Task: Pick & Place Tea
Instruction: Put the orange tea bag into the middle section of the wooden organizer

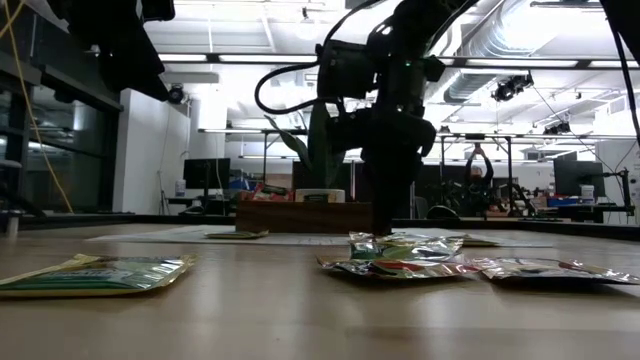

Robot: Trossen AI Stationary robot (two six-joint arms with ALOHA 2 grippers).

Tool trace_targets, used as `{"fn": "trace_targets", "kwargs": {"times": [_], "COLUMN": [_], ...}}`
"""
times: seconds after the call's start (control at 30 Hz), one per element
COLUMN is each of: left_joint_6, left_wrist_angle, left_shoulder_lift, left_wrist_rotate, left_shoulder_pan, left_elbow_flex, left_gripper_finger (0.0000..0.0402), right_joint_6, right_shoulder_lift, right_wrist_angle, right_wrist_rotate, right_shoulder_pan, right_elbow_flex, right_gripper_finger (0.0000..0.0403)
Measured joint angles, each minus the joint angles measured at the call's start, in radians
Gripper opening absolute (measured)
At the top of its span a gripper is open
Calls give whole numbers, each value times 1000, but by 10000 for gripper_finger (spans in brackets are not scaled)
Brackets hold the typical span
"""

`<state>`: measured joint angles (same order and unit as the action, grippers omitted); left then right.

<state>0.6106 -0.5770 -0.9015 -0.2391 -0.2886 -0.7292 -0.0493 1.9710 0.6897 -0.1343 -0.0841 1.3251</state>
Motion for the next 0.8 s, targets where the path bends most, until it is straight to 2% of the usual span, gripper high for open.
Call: {"fn": "trace_targets", "kwargs": {"times": [0.5,0.63,0.8], "left_joint_6": [0,-1,-4], "left_wrist_angle": [-1,-1,-1], "left_shoulder_lift": [0,0,0], "left_wrist_rotate": [-1,-1,-1], "left_shoulder_pan": [0,0,0], "left_elbow_flex": [0,-1,-1], "left_gripper_finger": [220,220,220], "right_joint_6": [-40,-60,-67], "right_shoulder_lift": [34,37,37], "right_wrist_angle": [-11,-11,-11], "right_wrist_rotate": [1,11,28], "right_shoulder_pan": [2,2,2], "right_elbow_flex": [1,2,2], "right_gripper_finger": [259,239,189]}}
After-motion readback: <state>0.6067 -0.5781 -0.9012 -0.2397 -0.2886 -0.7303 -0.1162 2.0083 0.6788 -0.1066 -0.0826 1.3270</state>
